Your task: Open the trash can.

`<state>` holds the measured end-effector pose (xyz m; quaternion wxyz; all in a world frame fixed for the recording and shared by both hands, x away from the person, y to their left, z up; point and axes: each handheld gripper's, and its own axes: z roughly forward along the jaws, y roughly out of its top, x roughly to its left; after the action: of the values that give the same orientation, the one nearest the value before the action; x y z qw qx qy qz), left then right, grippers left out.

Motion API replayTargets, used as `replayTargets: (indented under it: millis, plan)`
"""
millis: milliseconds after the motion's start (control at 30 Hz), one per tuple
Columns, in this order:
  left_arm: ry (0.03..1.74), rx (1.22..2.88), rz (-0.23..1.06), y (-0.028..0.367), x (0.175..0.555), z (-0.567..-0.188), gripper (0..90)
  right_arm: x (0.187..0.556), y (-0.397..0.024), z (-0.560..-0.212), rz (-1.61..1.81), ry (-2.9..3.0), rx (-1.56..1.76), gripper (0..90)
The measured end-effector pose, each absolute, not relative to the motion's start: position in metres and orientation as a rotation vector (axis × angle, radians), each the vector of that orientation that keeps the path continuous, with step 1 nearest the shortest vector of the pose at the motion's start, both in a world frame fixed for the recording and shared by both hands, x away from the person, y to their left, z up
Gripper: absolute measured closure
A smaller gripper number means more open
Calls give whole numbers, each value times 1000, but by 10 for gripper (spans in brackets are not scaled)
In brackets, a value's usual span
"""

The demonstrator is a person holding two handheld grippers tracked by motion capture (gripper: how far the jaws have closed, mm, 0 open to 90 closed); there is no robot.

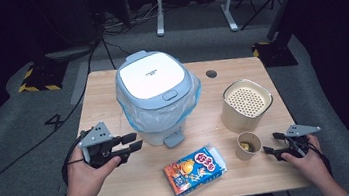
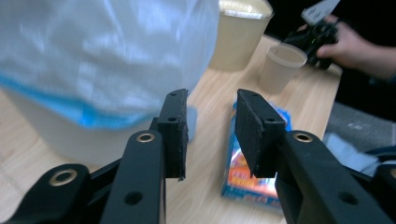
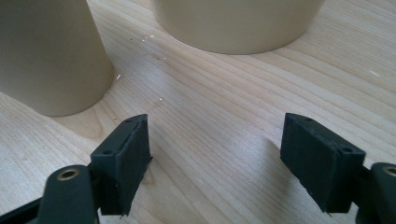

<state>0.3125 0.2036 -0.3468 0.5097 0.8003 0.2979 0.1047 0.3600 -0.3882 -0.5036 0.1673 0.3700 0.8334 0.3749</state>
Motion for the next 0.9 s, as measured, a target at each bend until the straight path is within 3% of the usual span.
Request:
replayTargets:
  millis: [900]
  plan:
    - [420, 1926, 191, 151, 368, -274, 894, 360, -388, -504, 1073, 2373, 1046, 263]
